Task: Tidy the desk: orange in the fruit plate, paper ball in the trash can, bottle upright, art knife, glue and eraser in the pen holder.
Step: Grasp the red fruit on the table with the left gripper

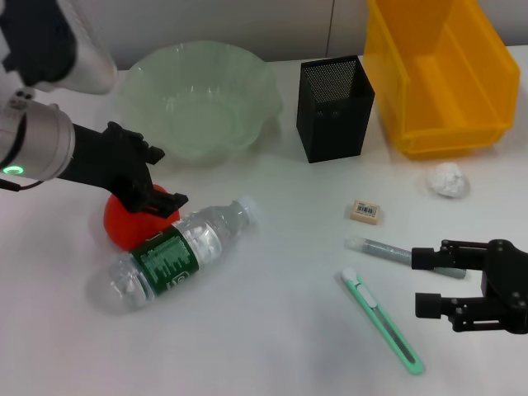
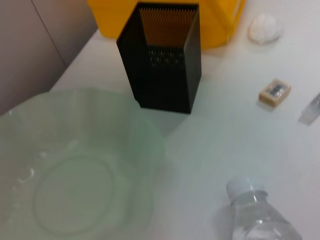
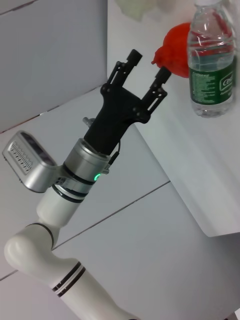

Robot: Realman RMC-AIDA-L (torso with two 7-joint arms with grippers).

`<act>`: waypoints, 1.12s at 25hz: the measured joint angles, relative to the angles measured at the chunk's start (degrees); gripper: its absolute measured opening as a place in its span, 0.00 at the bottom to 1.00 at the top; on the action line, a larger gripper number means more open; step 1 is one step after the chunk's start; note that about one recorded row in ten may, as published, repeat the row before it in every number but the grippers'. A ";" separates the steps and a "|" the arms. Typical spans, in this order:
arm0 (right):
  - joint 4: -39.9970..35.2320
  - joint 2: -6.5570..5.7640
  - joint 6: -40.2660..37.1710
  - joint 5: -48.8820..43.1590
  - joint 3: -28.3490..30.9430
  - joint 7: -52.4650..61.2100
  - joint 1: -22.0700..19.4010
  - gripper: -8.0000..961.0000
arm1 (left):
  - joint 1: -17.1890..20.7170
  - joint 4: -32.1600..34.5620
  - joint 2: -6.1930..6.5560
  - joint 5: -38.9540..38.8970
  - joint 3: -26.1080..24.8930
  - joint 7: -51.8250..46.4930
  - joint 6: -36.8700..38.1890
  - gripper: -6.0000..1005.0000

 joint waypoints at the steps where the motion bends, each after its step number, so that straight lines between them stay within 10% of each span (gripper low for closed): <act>1: 0.01 0.00 0.00 -0.02 0.03 0.00 0.18 0.81 | -0.07 0.01 0.00 0.51 0.46 -0.20 -0.04 0.75; 28: 1.31 0.07 -0.19 0.31 0.14 -1.68 1.46 0.81 | -3.26 -5.67 -0.15 9.20 3.46 -3.29 -3.93 0.74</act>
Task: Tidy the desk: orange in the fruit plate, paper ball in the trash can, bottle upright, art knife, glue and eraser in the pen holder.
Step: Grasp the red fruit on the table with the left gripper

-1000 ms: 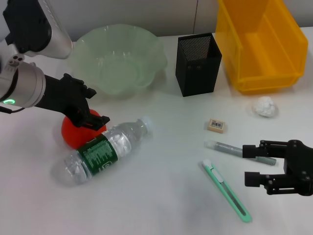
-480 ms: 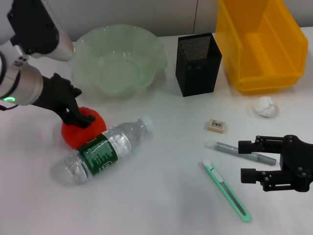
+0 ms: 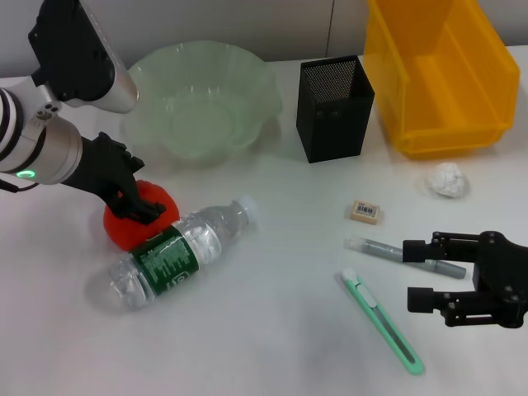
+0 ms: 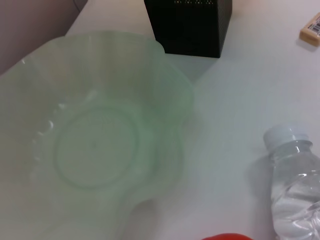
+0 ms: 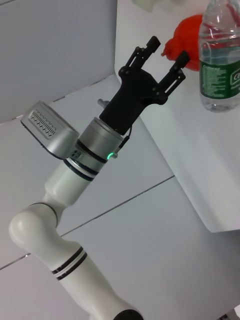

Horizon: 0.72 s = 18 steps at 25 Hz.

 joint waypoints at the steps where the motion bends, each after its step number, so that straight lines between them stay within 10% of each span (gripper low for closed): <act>1: 0.17 -0.03 -0.08 0.01 0.00 -0.14 0.04 0.81 | -0.01 -0.17 0.00 0.06 0.01 0.00 -0.04 0.74; 18: 0.27 0.20 -2.31 0.04 2.06 -0.61 -0.03 0.80 | 0.26 -0.56 0.00 0.41 1.12 -0.75 -1.10 0.62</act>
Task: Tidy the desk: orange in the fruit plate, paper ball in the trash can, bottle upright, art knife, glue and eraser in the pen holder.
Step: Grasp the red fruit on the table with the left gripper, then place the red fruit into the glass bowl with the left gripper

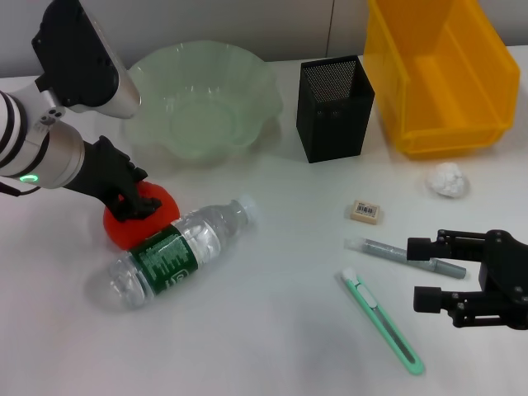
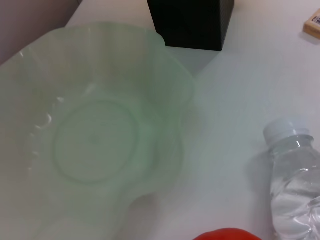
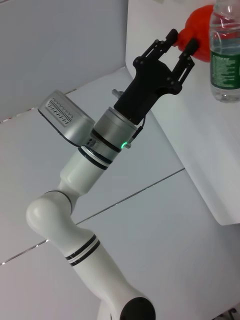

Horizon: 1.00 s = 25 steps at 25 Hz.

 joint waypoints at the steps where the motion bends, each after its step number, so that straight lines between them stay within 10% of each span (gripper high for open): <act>1: 0.00 0.04 -0.03 0.00 0.04 0.00 0.00 0.80 | 0.05 0.00 0.00 0.01 0.08 0.00 0.00 0.58; 25: 0.00 0.15 -0.07 -0.01 0.14 0.00 -0.08 0.80 | 1.45 2.52 0.01 0.03 -0.27 -0.29 -0.24 0.19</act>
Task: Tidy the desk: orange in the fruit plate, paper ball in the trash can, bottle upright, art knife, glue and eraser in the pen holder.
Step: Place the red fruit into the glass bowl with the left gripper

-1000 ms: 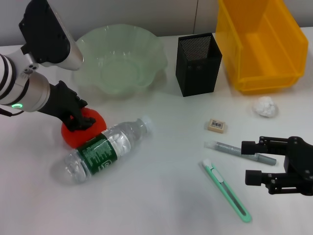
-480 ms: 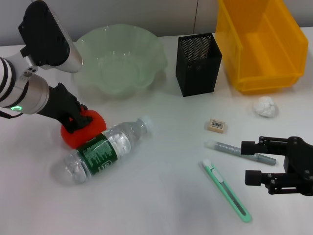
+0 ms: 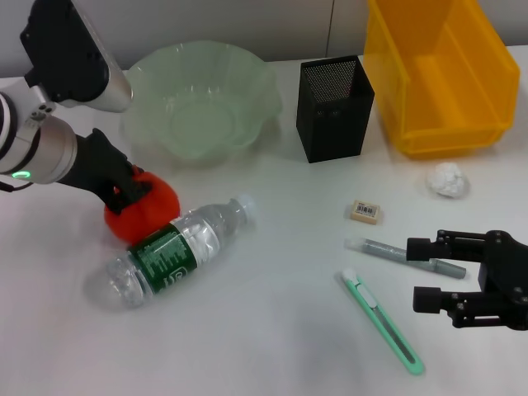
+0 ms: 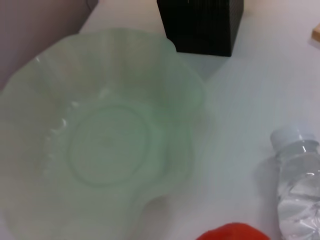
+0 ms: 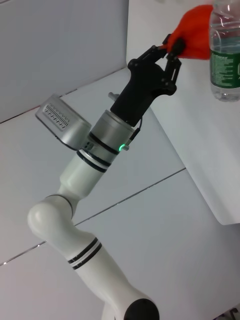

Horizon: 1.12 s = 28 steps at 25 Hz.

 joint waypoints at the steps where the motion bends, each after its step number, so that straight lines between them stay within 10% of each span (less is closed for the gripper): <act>1: 0.00 0.00 -0.07 0.00 0.10 0.00 -0.01 0.80 | 0.66 1.83 0.04 0.05 0.13 -0.31 0.15 0.18; 28: 0.00 0.00 -0.99 0.67 0.79 0.00 -0.07 0.81 | 3.95 20.18 0.03 1.41 0.65 -3.92 -0.75 0.15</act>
